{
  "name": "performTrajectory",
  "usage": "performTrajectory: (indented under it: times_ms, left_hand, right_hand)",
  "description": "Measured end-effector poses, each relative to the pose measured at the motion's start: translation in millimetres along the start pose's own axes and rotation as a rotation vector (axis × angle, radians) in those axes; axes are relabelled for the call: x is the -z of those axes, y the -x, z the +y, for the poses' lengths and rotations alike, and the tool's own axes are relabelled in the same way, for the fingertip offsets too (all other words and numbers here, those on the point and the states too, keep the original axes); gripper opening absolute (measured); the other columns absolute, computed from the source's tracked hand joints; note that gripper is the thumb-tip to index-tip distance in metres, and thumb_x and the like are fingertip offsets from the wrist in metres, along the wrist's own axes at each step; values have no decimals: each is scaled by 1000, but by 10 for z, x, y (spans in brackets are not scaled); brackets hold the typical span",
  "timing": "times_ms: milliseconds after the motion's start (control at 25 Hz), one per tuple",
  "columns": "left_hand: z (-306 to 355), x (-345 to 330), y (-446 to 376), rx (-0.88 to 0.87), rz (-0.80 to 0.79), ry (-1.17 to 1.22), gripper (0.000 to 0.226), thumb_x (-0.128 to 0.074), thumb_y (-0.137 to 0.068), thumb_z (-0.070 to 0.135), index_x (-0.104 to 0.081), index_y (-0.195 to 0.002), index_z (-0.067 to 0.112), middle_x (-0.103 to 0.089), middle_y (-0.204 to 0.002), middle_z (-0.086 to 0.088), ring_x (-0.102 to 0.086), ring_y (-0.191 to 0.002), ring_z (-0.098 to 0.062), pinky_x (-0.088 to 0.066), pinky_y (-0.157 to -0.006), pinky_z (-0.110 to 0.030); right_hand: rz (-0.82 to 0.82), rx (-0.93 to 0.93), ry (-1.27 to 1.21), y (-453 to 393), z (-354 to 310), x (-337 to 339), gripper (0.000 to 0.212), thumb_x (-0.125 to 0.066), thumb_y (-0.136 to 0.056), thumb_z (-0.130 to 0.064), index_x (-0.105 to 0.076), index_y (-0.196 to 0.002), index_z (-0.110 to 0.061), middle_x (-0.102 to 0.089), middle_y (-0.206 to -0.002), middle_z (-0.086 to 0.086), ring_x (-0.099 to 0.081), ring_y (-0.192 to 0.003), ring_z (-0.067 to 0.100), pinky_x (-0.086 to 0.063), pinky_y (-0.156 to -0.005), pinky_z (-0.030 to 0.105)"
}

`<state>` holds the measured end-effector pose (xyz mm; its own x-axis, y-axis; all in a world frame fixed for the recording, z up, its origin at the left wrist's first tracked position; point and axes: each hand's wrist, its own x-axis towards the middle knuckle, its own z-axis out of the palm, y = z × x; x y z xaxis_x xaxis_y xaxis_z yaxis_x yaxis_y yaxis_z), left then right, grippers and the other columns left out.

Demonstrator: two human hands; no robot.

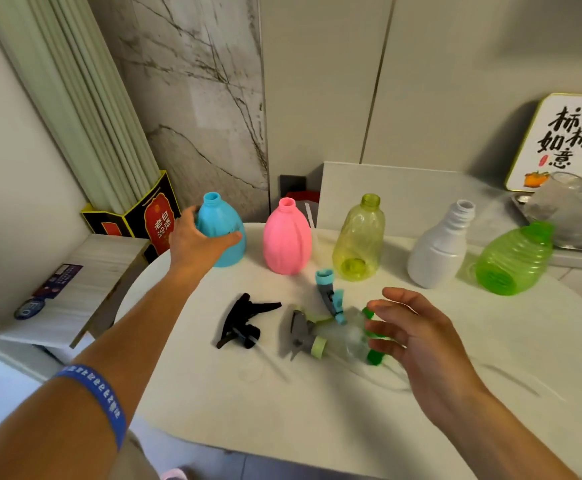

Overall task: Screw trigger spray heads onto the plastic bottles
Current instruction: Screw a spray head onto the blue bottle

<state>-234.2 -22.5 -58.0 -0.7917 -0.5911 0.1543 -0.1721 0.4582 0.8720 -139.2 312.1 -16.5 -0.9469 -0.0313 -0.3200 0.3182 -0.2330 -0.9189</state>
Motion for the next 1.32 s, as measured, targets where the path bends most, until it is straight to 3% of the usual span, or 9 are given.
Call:
performTrajectory:
  times_ms: [200,320,440,520,720,840,1000,1160,1320]
  left_hand:
    - [36,80,82,9,-9,-1,88,-91,-57,39,-46,-131,23,-57,-120,-1,-56,-110,-23,-54,-89,-46]
    - [129,192,98,-37,27,58,86,-91,-56,37,-46,-128,24,-55,-114,5,-57,-106,-19,-55,-83,-41]
    - [222,336,157,-67,38,119,84,-91,-55,36,-46,-125,26,-55,-114,6,-58,-105,-16,-51,-70,-26]
    - [282,426,253,-92,4,165,81,-92,-55,34,-45,-121,29,-57,-115,5,-59,-104,-15,-50,-66,-21]
    - [377,595,519,-149,-89,203,75,-93,-53,32,-47,-112,34,-60,-108,7,-63,-96,-8,-54,-62,-15]
    - [313,675,601,-159,-165,-11,77,-90,-51,40,-47,-114,35,-60,-109,6,-62,-97,-14,-57,-72,-31]
    - [141,754,576,-89,-214,-300,78,-87,-55,49,-46,-120,33,-59,-109,7,-59,-99,-18,-47,-67,-29]
    - [3,707,599,-21,-278,-238,93,-92,-51,45,-44,-129,31,-55,-106,9,-56,-103,-18,-55,-76,-36]
    - [-77,646,626,54,-330,24,92,-95,-53,29,-38,-125,36,-53,-113,8,-56,-108,-18,-58,-77,-36]
  right_hand:
    - [-31,188,292,-44,-42,28,21,-68,-86,0,-70,-81,-21,-74,-84,10,-66,-65,19,-52,-54,25]
    - [13,320,537,-88,25,34,24,-69,-86,-7,-67,-80,-30,-72,-83,-4,-64,-62,13,-52,-58,27]
    - [94,575,954,-202,75,10,20,-70,-86,-17,-58,-91,-33,-68,-93,-16,-62,-63,10,-47,-55,23]
    - [118,700,1229,-319,83,-58,21,-67,-89,-24,-57,-107,-28,-68,-102,-10,-62,-73,15,-47,-59,28]
    - [-105,727,1624,-569,252,-333,33,-56,-92,-27,-56,-124,-22,-63,-121,1,-57,-102,25,-49,-76,35]
    - [-127,633,1652,-679,290,-398,35,-54,-89,-21,-55,-124,-22,-63,-120,3,-56,-104,27,-47,-81,37]
    - [-195,523,1631,-814,238,-326,39,-58,-83,-17,-51,-120,-24,-67,-115,3,-61,-98,29,-44,-71,34]
    - [-216,654,1588,-812,211,-298,31,-64,-79,-18,-54,-107,-23,-69,-104,1,-60,-89,26,-41,-65,34]
    - [-265,711,1255,-637,177,-208,34,-70,-77,-15,-55,-102,-31,-67,-98,-11,-58,-83,10,-45,-64,24]
